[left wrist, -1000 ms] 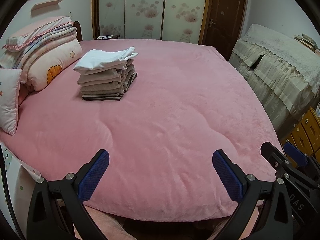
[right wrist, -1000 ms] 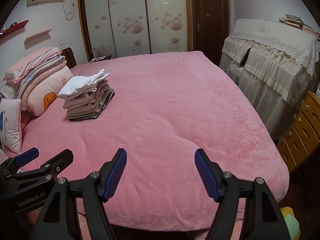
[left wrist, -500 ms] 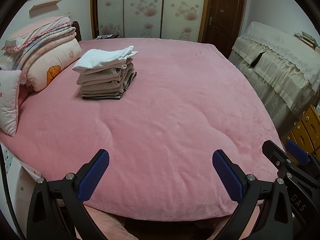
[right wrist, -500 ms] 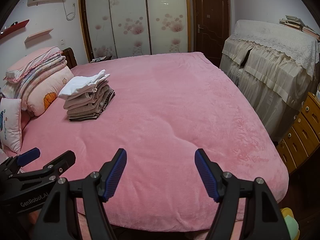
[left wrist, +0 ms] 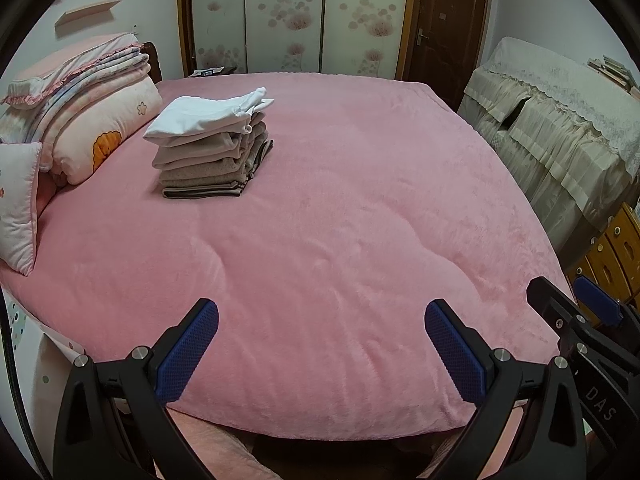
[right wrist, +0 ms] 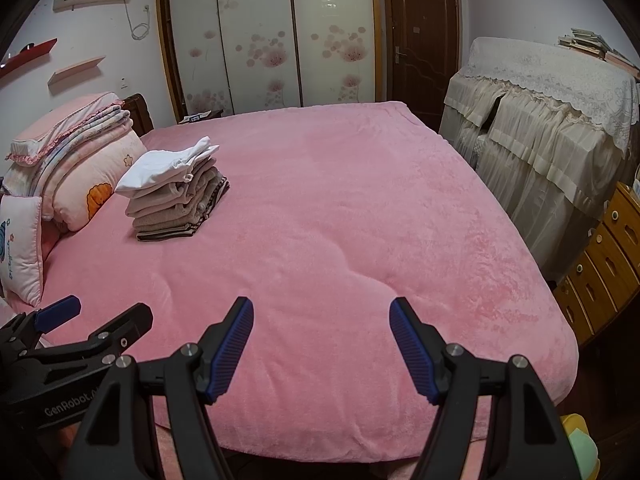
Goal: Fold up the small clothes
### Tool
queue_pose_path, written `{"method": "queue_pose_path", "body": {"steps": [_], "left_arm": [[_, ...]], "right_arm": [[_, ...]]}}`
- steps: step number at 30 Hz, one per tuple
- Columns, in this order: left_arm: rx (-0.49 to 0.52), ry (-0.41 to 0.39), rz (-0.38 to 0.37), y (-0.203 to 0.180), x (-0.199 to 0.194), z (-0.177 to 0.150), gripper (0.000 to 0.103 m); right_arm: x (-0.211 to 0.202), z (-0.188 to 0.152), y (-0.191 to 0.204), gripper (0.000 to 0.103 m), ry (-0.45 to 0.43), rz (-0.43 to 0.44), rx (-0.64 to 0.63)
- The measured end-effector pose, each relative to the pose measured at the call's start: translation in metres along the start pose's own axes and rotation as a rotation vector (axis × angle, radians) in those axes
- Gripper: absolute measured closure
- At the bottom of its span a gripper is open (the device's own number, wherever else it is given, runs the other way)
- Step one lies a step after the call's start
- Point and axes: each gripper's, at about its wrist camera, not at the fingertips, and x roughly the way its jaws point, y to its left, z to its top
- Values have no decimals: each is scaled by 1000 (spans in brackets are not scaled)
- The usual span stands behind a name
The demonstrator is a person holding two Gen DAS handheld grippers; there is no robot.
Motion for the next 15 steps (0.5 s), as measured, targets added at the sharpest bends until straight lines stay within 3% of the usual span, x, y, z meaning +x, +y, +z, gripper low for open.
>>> {"method": "queue_pose_path", "body": {"steps": [15], "left_arm": [[17, 20, 2, -2, 4, -1, 1]], "right_arm": [[2, -2, -4, 32, 6, -1, -1]]}}
